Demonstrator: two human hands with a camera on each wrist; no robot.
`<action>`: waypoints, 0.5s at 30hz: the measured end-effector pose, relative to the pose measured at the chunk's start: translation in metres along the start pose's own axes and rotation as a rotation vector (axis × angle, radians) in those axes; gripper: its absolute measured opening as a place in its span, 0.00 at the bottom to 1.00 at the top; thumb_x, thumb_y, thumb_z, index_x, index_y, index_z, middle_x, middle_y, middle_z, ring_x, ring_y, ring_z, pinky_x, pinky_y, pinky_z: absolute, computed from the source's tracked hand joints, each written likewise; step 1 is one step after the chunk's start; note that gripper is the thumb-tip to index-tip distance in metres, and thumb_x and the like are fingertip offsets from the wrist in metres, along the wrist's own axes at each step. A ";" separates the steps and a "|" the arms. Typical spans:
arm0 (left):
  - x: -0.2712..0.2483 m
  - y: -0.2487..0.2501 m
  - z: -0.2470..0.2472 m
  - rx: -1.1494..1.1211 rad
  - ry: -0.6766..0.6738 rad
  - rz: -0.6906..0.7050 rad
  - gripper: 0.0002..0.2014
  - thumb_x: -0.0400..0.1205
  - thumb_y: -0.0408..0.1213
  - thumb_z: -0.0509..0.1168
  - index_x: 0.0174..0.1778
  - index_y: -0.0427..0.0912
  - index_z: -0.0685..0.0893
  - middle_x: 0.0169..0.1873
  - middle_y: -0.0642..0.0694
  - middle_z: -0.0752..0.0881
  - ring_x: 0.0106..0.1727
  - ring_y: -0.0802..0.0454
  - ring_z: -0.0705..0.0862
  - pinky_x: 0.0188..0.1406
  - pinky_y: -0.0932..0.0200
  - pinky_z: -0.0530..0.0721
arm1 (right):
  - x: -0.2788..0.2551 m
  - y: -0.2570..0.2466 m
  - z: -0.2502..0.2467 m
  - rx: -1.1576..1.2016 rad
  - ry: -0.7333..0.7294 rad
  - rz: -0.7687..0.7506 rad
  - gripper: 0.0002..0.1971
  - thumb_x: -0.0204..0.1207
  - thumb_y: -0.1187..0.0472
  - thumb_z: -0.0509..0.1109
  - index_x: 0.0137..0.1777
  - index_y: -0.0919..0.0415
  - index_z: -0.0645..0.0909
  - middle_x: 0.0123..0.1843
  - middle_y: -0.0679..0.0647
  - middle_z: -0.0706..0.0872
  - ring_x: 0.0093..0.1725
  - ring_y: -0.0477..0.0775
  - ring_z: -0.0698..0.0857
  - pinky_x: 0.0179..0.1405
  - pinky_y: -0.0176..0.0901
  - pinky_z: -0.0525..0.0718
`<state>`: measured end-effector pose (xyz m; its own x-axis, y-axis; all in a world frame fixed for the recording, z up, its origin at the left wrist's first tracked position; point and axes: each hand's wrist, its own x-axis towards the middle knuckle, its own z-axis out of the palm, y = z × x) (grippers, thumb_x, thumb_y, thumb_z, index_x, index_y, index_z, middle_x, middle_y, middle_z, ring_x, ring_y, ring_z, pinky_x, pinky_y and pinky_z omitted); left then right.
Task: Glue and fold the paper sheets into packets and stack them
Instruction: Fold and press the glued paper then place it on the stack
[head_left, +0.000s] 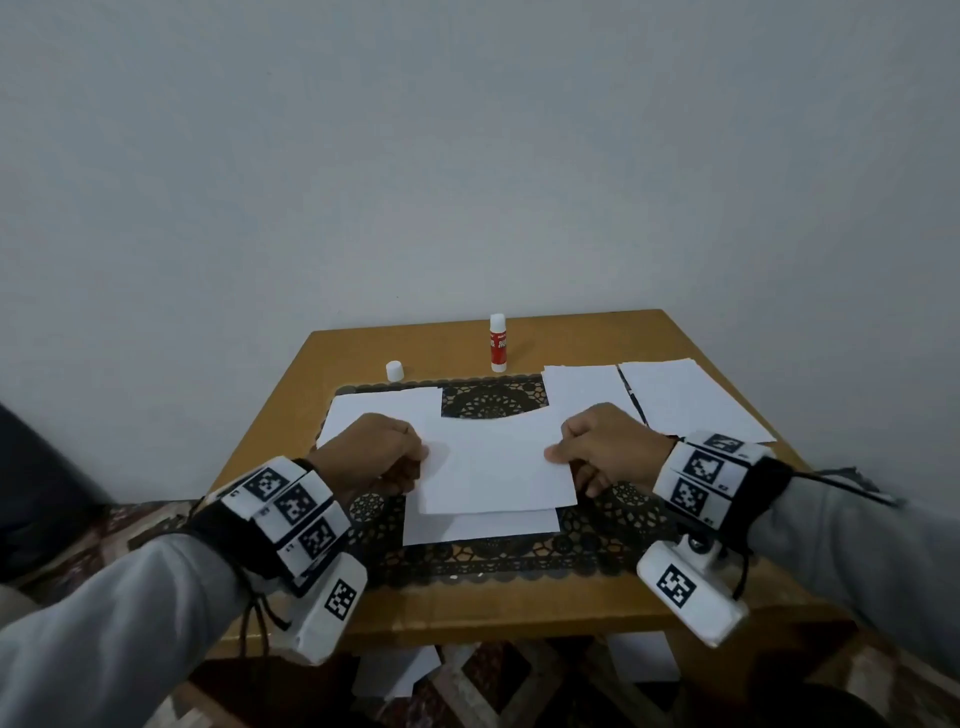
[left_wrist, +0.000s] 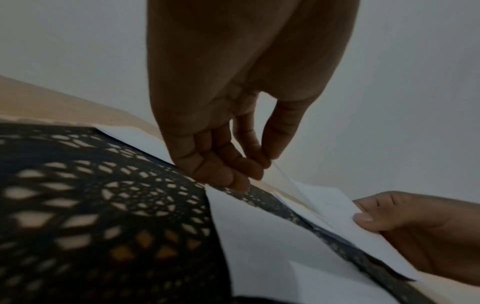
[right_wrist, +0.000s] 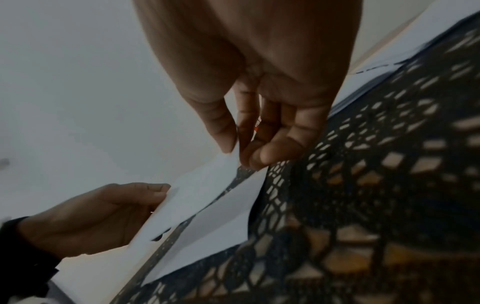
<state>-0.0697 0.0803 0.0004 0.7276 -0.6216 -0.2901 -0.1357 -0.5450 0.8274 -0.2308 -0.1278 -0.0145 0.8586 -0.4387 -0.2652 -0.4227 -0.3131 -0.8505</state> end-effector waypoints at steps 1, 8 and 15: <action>0.001 -0.002 0.001 0.072 -0.002 -0.012 0.11 0.81 0.29 0.64 0.31 0.34 0.81 0.27 0.41 0.84 0.31 0.47 0.83 0.31 0.59 0.81 | 0.001 0.000 0.002 -0.032 -0.015 0.013 0.13 0.77 0.63 0.73 0.33 0.64 0.75 0.35 0.61 0.86 0.29 0.54 0.84 0.25 0.42 0.81; 0.010 -0.016 0.000 0.468 0.028 0.007 0.11 0.80 0.36 0.68 0.33 0.35 0.85 0.35 0.41 0.85 0.35 0.50 0.80 0.41 0.58 0.80 | 0.013 0.001 0.013 -0.281 -0.054 -0.005 0.18 0.74 0.58 0.75 0.27 0.61 0.74 0.32 0.58 0.83 0.32 0.56 0.81 0.26 0.40 0.81; 0.012 -0.015 0.000 0.571 0.015 0.028 0.11 0.79 0.38 0.70 0.29 0.43 0.84 0.31 0.49 0.83 0.33 0.56 0.78 0.31 0.64 0.74 | 0.014 0.000 0.016 -0.411 -0.023 -0.028 0.20 0.74 0.56 0.76 0.26 0.60 0.72 0.24 0.52 0.79 0.23 0.51 0.78 0.26 0.40 0.81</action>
<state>-0.0594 0.0814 -0.0157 0.7274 -0.6346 -0.2611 -0.4939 -0.7483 0.4428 -0.2139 -0.1203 -0.0260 0.8758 -0.4075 -0.2586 -0.4755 -0.6371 -0.6066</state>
